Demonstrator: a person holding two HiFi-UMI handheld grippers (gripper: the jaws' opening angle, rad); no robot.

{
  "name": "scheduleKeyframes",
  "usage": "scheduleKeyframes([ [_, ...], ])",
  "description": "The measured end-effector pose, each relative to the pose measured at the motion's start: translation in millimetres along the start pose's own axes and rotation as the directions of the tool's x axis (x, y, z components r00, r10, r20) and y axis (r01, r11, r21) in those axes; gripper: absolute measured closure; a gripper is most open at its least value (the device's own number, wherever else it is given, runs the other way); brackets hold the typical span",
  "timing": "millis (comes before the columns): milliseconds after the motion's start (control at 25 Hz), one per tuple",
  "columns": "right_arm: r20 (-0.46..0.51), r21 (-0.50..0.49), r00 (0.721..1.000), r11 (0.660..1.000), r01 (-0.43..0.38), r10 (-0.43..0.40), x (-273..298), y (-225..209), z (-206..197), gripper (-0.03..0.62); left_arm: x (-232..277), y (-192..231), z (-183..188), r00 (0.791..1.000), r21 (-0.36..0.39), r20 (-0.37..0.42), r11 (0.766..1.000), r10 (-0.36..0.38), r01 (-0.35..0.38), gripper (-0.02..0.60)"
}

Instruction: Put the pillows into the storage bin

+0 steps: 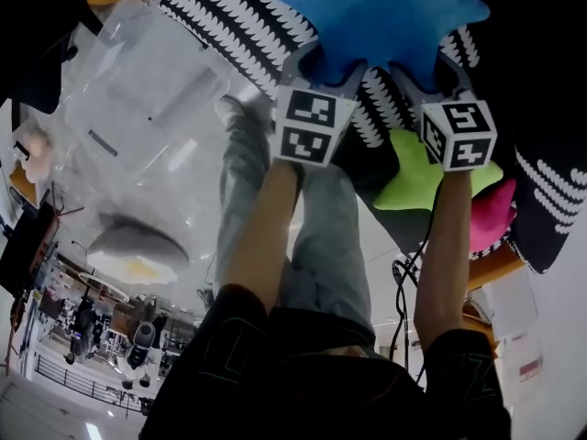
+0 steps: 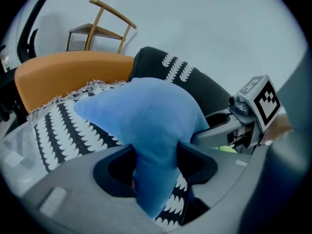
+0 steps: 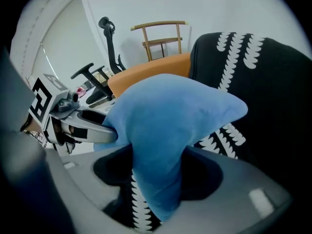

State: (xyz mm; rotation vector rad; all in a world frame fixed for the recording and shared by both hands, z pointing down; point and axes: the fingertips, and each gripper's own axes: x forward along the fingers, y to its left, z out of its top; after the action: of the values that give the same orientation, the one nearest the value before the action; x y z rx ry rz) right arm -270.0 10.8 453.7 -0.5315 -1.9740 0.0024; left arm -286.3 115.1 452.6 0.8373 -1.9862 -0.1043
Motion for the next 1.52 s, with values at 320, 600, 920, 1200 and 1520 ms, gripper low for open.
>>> scheduleKeyframes([
  [320, -0.019, 0.012, 0.998, 0.999, -0.053, 0.053, 39, 95, 28, 0.313, -66, 82, -24, 0.998, -0.028, 0.013, 0.998, 0.065, -0.065, 0.319],
  [600, -0.083, -0.088, 0.986, 0.985, -0.149, 0.142, 76, 196, 44, 0.312, -141, 153, -71, 0.984, -0.152, 0.039, 0.975, 0.171, -0.163, 0.318],
  [920, -0.182, -0.208, 0.959, 0.944, -0.255, 0.219, 133, 306, 57, 0.312, -209, 240, -134, 0.959, -0.307, 0.049, 0.918, 0.28, -0.252, 0.313],
  [1200, -0.247, -0.299, 0.928, 0.889, -0.345, 0.277, 186, 390, 38, 0.312, -253, 297, -209, 0.93, -0.411, 0.037, 0.854, 0.365, -0.318, 0.311],
  [1520, -0.291, -0.319, 0.907, 0.863, -0.391, 0.304, 274, 455, 34, 0.306, -261, 386, -265, 0.922, -0.452, -0.004, 0.822, 0.387, -0.347, 0.308],
])
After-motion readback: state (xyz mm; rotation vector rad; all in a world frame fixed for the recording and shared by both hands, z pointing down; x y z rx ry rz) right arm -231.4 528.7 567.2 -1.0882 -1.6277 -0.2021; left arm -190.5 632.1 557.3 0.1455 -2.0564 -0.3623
